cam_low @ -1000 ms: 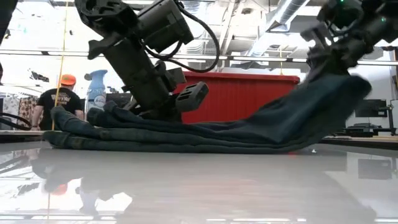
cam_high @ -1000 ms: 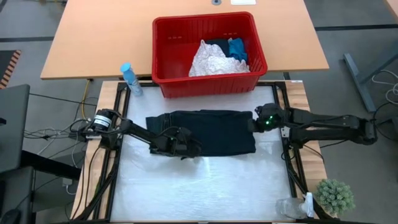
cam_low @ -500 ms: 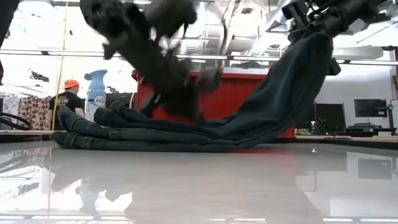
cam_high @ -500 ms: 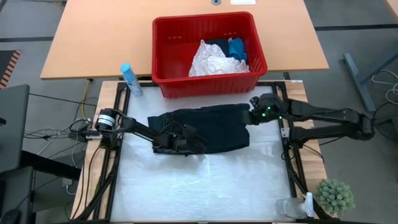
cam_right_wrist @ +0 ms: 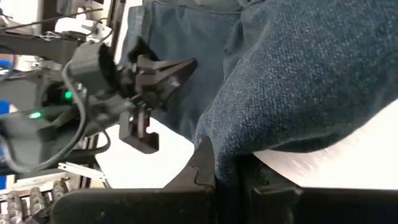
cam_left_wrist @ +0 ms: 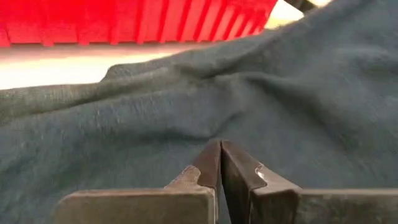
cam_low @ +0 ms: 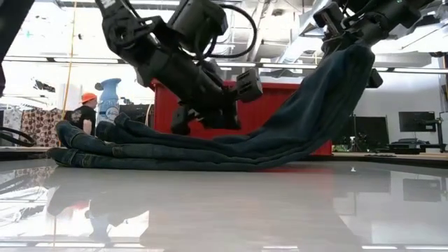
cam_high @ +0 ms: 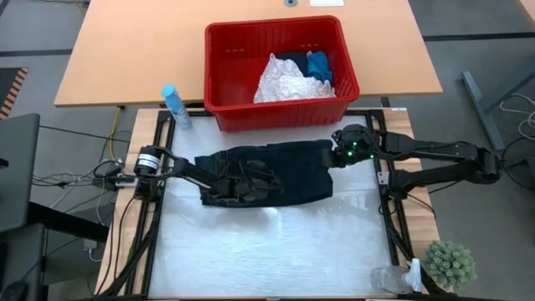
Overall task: Fold Laundry from Bin
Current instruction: Fold the black pants from the red bin
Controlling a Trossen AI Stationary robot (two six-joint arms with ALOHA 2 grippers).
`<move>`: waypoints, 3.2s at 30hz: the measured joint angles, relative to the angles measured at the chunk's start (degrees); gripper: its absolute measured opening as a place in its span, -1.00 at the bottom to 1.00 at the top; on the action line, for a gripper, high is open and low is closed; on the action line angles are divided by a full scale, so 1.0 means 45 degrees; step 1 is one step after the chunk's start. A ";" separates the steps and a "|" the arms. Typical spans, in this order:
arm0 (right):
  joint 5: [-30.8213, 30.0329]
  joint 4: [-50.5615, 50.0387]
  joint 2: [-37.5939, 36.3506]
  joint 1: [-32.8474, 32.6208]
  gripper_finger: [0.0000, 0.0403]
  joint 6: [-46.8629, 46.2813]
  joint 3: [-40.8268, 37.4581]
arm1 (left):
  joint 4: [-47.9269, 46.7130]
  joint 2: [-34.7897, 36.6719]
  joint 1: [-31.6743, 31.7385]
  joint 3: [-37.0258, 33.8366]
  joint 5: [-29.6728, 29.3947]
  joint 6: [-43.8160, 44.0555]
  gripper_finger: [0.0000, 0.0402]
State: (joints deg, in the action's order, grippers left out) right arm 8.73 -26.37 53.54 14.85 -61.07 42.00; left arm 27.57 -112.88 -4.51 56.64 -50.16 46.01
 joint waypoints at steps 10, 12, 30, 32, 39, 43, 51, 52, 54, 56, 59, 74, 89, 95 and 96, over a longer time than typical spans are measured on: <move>0.0108 -0.0398 -0.0521 -0.0137 -0.82 -0.0424 0.0554 | 0.1654 -0.2173 0.0480 0.0695 0.0881 0.1107 -1.00; 0.0113 -0.0743 -0.0505 -0.0133 -0.82 -0.0335 0.0892 | 0.1632 -0.2574 0.0487 0.1215 0.1018 0.0866 -1.00; 0.0105 -0.0059 -0.0380 -0.0127 -0.82 0.0455 0.1297 | 0.1297 -0.3830 0.0766 0.5056 0.5042 -0.3263 -1.00; 0.0092 -0.0219 -0.0380 -0.0127 -0.82 0.0554 0.1297 | 0.1185 -0.3382 0.0790 0.5056 0.5423 -0.4067 -1.00; 0.0051 -0.0464 -0.0555 -0.0127 -0.82 0.0916 0.1297 | 0.1127 -0.2842 0.0962 0.5075 0.4948 -0.7574 -1.00; 0.0030 -0.0651 -0.0804 -0.0127 -0.82 0.0963 0.1297 | 0.1197 -0.2844 0.1555 0.4822 0.6015 -0.7944 -1.00; -0.0176 -0.2771 -0.1798 -0.0127 -0.82 0.1018 0.1297 | -0.0536 -0.1404 0.3772 0.4133 1.3841 -0.8304 -1.00; -0.0232 -0.2966 -0.1919 -0.0127 -0.82 0.1023 0.1297 | -0.1213 -0.1286 0.4107 0.4126 1.4728 -0.8561 -1.00; -0.0242 -0.3316 -0.2091 -0.0127 -0.82 0.1061 0.1297 | -0.2272 -0.1244 0.4715 0.4088 1.5790 -0.9333 -1.00; -0.0247 -0.3463 -0.2179 -0.0096 -0.82 0.1161 0.1297 | -0.2976 -0.1230 0.5223 0.4079 1.6443 -1.0028 -1.00; -0.0266 -0.3488 -0.2239 -0.0089 -0.82 0.1220 0.1297 | -0.3778 -0.1168 0.5811 0.4084 1.6889 -1.1129 -1.00; -0.0256 -0.3463 -0.2226 0.0179 -0.82 0.1247 0.1297 | -0.3526 -0.1176 0.5898 0.4031 1.6640 -1.2267 -1.00; 0.0089 -0.2792 -0.1757 0.0230 -0.82 0.1154 0.1297 | -0.2110 -0.2288 0.5872 0.4152 1.5030 -1.2591 -1.00; 0.1265 -0.0998 -0.0920 0.0215 -0.82 0.1213 0.1297 | -0.1814 -0.2430 0.5805 0.4152 1.4766 -1.2648 -1.00; 0.1441 -0.0757 -0.0743 0.0217 -0.82 0.1217 0.1297 | -0.1796 -0.2448 0.5771 0.4152 1.4630 -1.2644 -1.00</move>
State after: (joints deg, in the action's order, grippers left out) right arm 15.21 -29.78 50.20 15.83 -55.59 47.83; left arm 19.49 -123.90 21.46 75.33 15.67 -10.89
